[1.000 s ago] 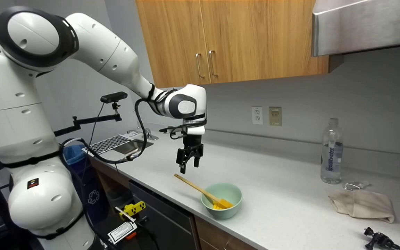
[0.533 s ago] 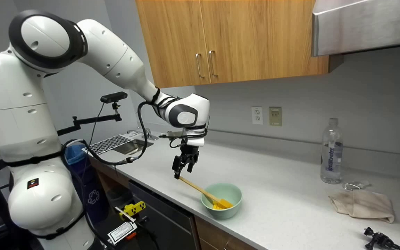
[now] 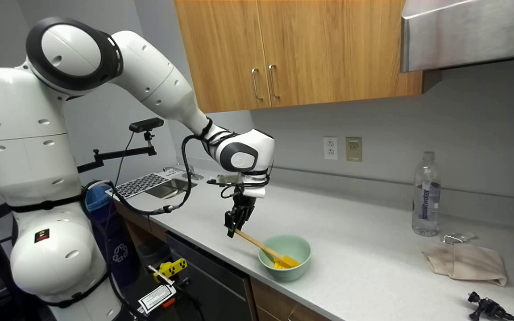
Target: Use the ladle to stir in the bow
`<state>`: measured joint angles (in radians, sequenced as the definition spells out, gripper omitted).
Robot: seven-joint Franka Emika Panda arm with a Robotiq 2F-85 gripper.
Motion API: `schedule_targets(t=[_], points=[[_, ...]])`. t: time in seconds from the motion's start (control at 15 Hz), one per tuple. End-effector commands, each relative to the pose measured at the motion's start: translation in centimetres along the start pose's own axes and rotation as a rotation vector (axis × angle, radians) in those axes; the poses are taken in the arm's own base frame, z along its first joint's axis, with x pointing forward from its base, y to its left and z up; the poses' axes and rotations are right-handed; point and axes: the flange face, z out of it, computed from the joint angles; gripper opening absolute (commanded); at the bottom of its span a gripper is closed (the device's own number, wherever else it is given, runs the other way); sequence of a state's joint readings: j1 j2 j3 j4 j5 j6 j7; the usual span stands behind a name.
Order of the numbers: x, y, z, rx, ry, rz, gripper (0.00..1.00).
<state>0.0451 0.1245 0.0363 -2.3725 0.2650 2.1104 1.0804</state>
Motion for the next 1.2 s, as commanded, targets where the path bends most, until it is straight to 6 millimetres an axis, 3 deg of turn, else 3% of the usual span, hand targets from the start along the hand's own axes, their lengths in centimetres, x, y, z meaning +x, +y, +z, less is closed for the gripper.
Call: schedule_targets(t=[0.0,0.13,0.6,1.13], points=[[0.6,0.0,0.1,0.019,-0.016,-0.018,0.09],[0.6,-0.1,0.1,0.020,-0.015,-0.025,0.00],[1.1,-0.3,-0.5,0.053,-0.016,-0.045,0.04],[1.5,-1.9,-2.9,0.231,-0.279,-0.121,0.04]])
